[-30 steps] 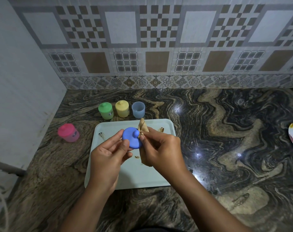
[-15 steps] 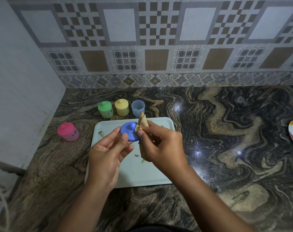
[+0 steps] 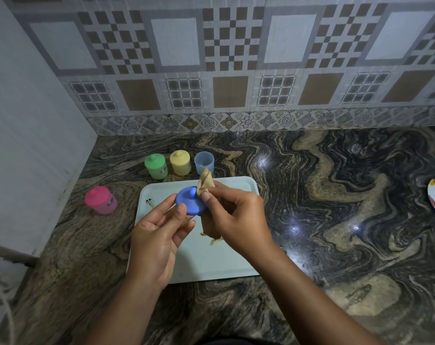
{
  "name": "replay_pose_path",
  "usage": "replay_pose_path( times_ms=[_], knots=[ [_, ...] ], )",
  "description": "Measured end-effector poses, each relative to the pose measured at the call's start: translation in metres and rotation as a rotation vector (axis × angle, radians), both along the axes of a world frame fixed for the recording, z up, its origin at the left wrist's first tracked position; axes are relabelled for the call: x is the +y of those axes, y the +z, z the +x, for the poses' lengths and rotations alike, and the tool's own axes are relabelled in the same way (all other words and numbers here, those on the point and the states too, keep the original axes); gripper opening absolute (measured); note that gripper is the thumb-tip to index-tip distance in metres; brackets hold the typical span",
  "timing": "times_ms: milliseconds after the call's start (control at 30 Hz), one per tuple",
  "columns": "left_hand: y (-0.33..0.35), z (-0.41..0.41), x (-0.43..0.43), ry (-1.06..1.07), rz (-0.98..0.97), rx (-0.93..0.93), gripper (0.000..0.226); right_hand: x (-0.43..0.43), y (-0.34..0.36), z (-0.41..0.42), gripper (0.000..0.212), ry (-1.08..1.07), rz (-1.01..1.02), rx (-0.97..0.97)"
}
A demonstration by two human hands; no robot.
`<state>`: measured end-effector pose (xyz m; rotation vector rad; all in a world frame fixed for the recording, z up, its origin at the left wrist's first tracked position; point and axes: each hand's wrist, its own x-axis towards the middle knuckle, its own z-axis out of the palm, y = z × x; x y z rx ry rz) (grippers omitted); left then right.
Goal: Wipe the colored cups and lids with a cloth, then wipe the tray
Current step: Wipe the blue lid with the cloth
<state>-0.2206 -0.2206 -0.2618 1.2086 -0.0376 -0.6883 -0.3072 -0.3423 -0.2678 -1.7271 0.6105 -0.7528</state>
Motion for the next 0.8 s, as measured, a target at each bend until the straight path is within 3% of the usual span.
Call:
replay_pose_path(
  times_ms=[167, 367, 600, 800],
  knots=[
    [-0.004, 0.002, 0.0, -0.034, 0.043, -0.038, 0.04, 0.004, -0.008, 0.001, 0.015, 0.019, -0.157, -0.026],
    [-0.005, 0.001, -0.003, -0.126, 0.077, -0.053, 0.029, -0.016, -0.01, 0.006, 0.014, -0.024, 0.109, 0.077],
    [-0.012, 0.005, -0.008, -0.137, 0.419, -0.488, 0.026, -0.017, -0.021, 0.008, 0.013, -0.052, 0.24, 0.068],
    [-0.019, 0.007, -0.012, -0.19, 0.443, -0.604, 0.014, -0.019, -0.024, 0.004, 0.012, -0.031, 0.252, 0.036]
  ],
)
